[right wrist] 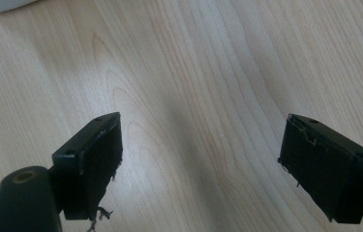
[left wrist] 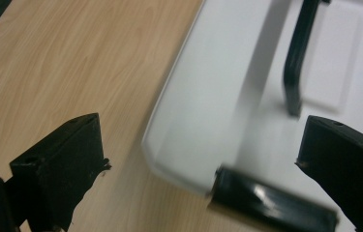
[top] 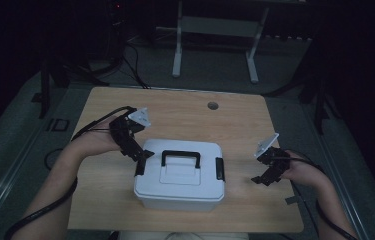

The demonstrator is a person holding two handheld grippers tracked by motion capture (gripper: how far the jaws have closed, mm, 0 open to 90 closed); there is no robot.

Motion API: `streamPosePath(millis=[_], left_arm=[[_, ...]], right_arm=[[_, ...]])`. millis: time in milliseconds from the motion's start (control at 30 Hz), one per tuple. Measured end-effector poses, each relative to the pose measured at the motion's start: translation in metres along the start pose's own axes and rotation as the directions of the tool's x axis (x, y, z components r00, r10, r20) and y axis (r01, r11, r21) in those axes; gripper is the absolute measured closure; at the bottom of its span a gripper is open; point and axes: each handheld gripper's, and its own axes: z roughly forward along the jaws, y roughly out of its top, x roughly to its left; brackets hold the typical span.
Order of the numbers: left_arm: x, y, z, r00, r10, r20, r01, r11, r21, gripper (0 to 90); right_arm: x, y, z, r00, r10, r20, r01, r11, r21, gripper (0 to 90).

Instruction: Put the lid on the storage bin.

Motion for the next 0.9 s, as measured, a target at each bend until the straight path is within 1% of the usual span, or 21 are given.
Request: streamPosePath(millis=[67,133,200,267,400,433,567,667,700,767,833,867,900], left_arm=[[0.003,-0.008,-0.003,0.9997,-0.022,-0.015,0.022,0.9997,-0.011,2.5],[0.005,-0.016,-0.006,0.999,-0.041,-0.019,0.041,0.999,-0.018,2.5],[0.006,-0.024,-0.008,0.9983,-0.052,-0.025,0.051,0.9984,-0.022,2.5],[0.006,-0.031,-0.008,0.9974,-0.063,-0.036,0.062,0.9977,-0.027,2.5],[0.007,-0.047,-0.007,0.995,-0.091,-0.041,0.088,0.9945,-0.056,2.5],[0.007,-0.05,-0.007,0.9945,-0.097,-0.038,0.095,0.9936,-0.062,2.5],[0.006,-0.065,-0.006,0.9913,-0.121,-0.051,0.117,0.9903,-0.075,2.5],[0.004,-0.076,-0.007,0.9877,-0.147,-0.053,0.141,0.9838,-0.111,2.5],[0.003,-0.08,-0.007,0.9863,-0.153,-0.062,0.145,0.9824,-0.118,2.5],[0.002,-0.088,-0.007,0.9843,-0.165,-0.062,0.155,0.9779,-0.14,2.5],[0.0,-0.095,-0.007,0.982,-0.178,-0.064,0.166,0.9743,-0.152,2.5],[0.0,-0.098,-0.006,0.9814,-0.181,-0.064,0.169,0.9738,-0.152,2.5],[-0.001,-0.102,-0.005,0.9799,-0.185,-0.074,0.172,0.9731,-0.153,2.5]], right_arm=[[0.0,-0.001,0.0,1.0,0.006,0.005,-0.006,1.0,-0.01,15.0],[-0.001,-0.002,-0.001,0.9998,0.018,0.011,-0.018,1.0,-0.024,15.0],[-0.001,-0.004,-0.001,0.9996,0.025,0.016,-0.024,0.999,-0.029,15.0],[-0.001,-0.005,-0.001,0.9992,0.03,0.025,-0.029,0.999,-0.037,15.0],[0.0,-0.008,0.0,0.9985,0.04,0.037,-0.038,0.997,-0.062,15.0],[0.0,-0.009,0.0,0.9982,0.048,0.036,-0.045,0.996,-0.072,15.0],[0.0,-0.014,0.002,0.9967,0.07,0.041,-0.065,0.992,-0.109,15.0],[0.001,-0.018,0.003,0.9946,0.093,0.045,-0.086,0.987,-0.138,15.0],[0.001,-0.02,0.004,0.994,0.101,0.042,-0.094,0.984,-0.149,15.0],[0.001,-0.023,0.006,0.9924,0.114,0.046,-0.105,0.981,-0.162,15.0],[0.002,-0.026,0.007,0.9917,0.12,0.045,-0.111,0.978,-0.176,15.0],[0.003,-0.027,0.008,0.991,0.126,0.044,-0.116,0.977,-0.181,15.0],[0.003,-0.028,0.009,0.9909,0.127,0.044,-0.118,0.976,-0.182,15.0]])
